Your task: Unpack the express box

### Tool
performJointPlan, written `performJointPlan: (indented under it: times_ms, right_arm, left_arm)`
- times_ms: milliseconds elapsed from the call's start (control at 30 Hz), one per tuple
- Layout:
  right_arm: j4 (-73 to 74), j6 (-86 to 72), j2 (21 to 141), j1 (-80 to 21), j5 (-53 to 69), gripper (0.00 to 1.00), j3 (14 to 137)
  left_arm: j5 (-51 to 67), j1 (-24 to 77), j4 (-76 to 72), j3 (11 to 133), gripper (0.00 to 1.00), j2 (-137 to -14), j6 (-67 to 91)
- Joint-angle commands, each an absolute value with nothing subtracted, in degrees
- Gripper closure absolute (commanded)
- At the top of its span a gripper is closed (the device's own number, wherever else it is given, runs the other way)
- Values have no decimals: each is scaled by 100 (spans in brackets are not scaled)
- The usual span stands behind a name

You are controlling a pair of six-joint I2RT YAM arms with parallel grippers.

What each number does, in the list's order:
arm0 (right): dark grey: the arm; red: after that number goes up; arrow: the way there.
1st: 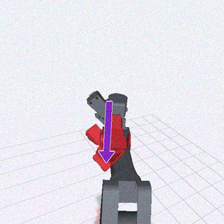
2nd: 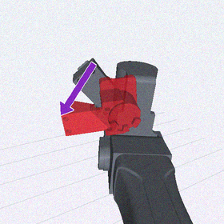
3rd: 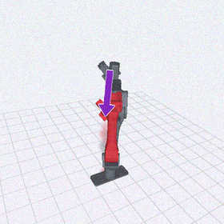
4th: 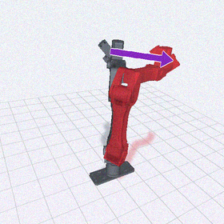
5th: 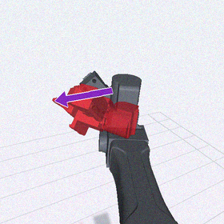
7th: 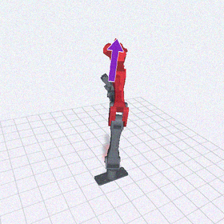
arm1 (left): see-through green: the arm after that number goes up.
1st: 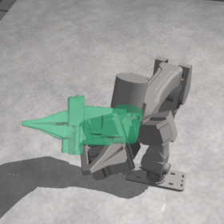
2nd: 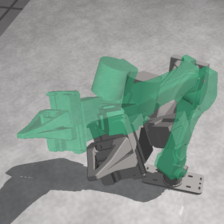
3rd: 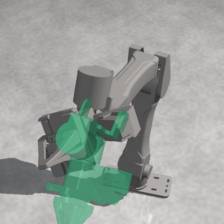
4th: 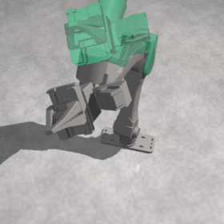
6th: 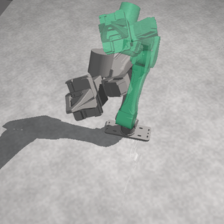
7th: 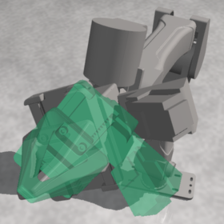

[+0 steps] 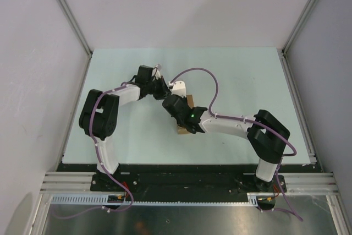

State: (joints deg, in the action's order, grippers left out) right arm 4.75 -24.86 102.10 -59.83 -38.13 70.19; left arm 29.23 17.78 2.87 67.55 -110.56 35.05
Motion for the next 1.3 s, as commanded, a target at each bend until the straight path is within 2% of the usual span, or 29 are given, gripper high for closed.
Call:
performJointPlan:
  times_ms: [0, 333, 833, 1267]
  right_arm:
    - [527, -2435, 9932, -5968, -3515, 100, 7023]
    - [527, -2487, 10046, -5897, -3445, 100, 7031]
    - [2108, -3454, 9984, -5950, -3077, 100, 7022]
    - [2162, -3603, 9756, -5941, -2795, 100, 6979]
  left_arm:
    - [1793, 1784, 668, 6697, 94, -11382, 3164]
    - [1793, 1811, 694, 6689, 94, -11364, 3173]
    - [1503, 1811, 756, 6627, 94, -11329, 3392]
    - [1406, 1819, 791, 6522, 95, -11259, 3559]
